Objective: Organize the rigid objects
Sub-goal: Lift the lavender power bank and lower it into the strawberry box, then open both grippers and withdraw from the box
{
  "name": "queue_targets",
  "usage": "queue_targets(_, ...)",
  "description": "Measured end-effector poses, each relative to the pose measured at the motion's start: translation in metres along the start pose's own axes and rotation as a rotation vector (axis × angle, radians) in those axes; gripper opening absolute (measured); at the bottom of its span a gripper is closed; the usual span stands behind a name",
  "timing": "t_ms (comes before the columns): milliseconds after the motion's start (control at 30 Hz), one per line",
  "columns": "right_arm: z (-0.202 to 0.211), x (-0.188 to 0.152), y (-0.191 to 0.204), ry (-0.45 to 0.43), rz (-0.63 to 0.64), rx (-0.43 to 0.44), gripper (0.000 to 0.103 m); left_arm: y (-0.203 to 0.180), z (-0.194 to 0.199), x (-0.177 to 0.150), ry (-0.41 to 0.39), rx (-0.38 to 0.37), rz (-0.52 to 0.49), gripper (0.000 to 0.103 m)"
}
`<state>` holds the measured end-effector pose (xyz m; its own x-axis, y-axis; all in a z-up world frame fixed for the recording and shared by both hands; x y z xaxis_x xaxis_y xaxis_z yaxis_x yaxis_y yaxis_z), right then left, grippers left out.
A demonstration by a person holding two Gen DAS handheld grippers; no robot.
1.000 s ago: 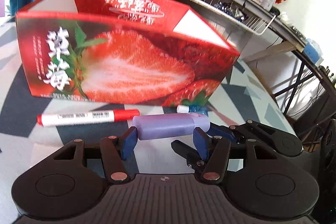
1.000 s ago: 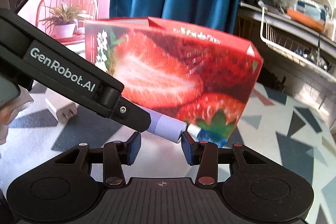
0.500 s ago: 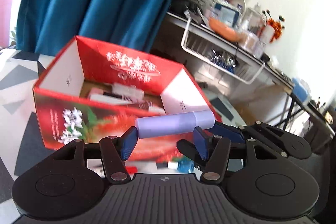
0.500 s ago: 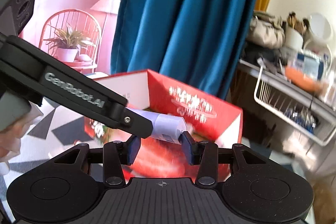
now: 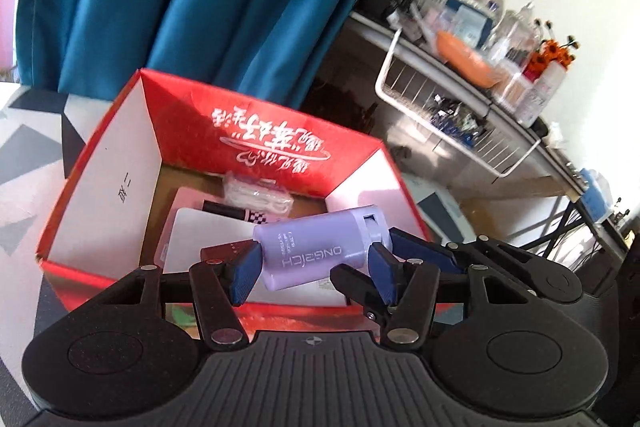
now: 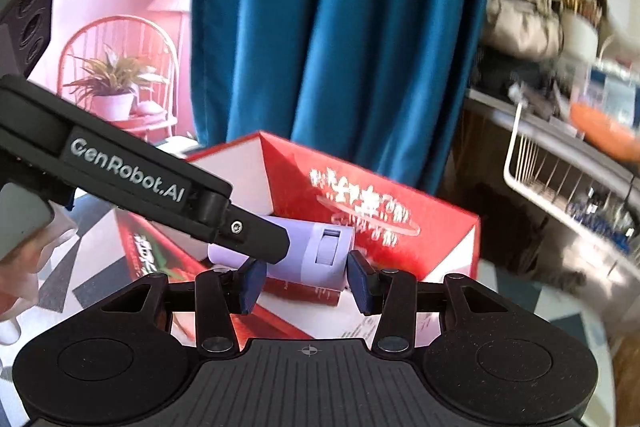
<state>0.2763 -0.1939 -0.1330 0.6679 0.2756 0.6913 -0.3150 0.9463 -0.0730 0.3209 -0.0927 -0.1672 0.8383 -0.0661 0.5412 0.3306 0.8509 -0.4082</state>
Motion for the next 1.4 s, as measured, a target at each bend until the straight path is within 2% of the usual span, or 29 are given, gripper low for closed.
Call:
queue_targets(333, -0.049, 0.002, -0.027, 0.191, -0.157, 0.091, 0.041, 0.014, -0.041, 0.012, 0.092, -0.011, 0.027, 0.06)
queue_targets(533, -0.07, -0.003, -0.042, 0.231, -0.31, 0.113, 0.039, 0.02, -0.054, 0.016, 0.106, -0.053, 0.039, 0.058)
queue_targets(633, -0.077, -0.003, -0.04, 0.243, -0.329, 0.121, 0.036, 0.016, -0.057, 0.015, 0.108, -0.051, 0.017, 0.058)
queue_targets(767, -0.073, -0.002, -0.033, 0.214, -0.306, 0.095, 0.037, 0.011, -0.049, 0.016, 0.075, -0.041, -0.037, 0.058)
queue_targets(900, -0.059, -0.002, -0.032, 0.156, -0.291, 0.048, 0.041, 0.009, -0.029, 0.015, 0.008, -0.001, -0.093, 0.058)
queue_targets(1067, -0.038, -0.01, -0.026, 0.087, -0.267, -0.008, 0.063, 0.003, -0.002, 0.009, -0.065, 0.063, -0.185, 0.063)
queue_targets(1133, -0.03, -0.014, -0.023, 0.059, -0.258, -0.018, 0.067, 0.003, 0.008, 0.005, -0.081, 0.096, -0.201, 0.066)
queue_targets(1233, -0.019, -0.018, -0.02, 0.019, -0.256, -0.025, 0.073, 0.007, 0.02, -0.005, -0.07, 0.15, -0.181, 0.07)
queue_targets(1400, 0.001, -0.026, -0.015, -0.054, -0.257, -0.037, 0.088, 0.015, 0.038, -0.026, -0.064, 0.186, -0.149, 0.081)
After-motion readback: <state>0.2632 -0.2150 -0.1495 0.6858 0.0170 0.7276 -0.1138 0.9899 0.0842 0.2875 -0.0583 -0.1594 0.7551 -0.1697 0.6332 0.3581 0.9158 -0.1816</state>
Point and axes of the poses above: each gripper's, at about its wrist camera, not at the fingertips, and z roughly against the way its jaws point, y to its left, x to its top, the point moved 5 cm from there along -z, roughly the way its jaws point, and after that the axes turned 12 degrees about y, right-handed, at the moved point
